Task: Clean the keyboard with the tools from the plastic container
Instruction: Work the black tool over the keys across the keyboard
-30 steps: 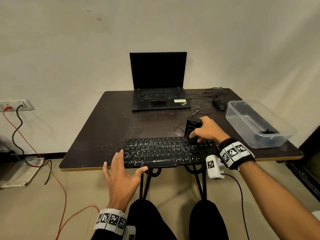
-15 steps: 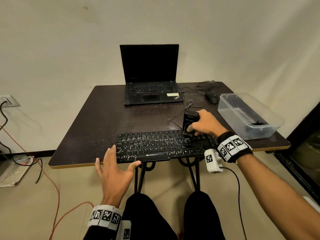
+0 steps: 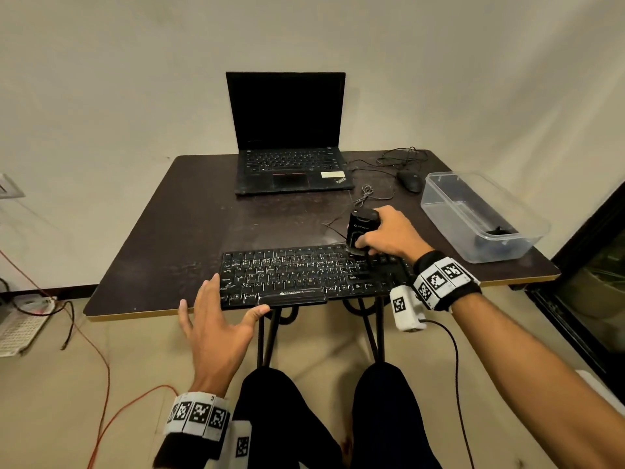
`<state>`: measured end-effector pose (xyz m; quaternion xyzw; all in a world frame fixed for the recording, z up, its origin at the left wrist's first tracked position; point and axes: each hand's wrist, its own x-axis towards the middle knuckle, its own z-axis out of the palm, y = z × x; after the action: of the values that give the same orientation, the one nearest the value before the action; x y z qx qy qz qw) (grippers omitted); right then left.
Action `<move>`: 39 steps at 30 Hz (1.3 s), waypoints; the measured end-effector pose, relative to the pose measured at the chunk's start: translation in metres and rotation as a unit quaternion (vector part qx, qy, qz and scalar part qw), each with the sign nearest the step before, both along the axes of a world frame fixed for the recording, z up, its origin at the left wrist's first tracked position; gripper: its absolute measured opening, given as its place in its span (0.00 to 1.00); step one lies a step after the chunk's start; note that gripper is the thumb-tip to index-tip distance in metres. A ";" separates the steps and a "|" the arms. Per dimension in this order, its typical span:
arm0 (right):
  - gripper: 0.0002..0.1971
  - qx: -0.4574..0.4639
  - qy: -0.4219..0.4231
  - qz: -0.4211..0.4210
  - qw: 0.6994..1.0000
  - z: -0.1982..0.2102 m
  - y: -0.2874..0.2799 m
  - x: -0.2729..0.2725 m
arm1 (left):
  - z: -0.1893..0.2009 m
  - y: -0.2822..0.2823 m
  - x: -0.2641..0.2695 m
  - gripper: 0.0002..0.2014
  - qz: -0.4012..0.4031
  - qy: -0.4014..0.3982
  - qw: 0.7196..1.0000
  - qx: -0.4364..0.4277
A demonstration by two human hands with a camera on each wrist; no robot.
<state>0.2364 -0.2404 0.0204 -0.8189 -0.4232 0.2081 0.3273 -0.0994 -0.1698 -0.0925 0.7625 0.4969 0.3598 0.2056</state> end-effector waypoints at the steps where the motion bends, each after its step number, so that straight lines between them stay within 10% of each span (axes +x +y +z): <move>1: 0.16 -0.005 0.004 0.003 1.000 0.000 0.000 0.001 | 0.001 -0.001 0.000 0.54 0.000 0.001 1.000 -0.001; 39: 0.20 -0.006 0.035 0.090 0.995 -0.003 0.027 -0.020 | -0.001 -0.003 0.000 0.52 -0.003 -0.013 1.000 0.008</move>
<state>0.2161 -0.2133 0.0170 -0.7716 -0.4823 0.2681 0.3165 -0.0991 -0.1723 -0.0932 0.7607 0.4890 0.3735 0.2068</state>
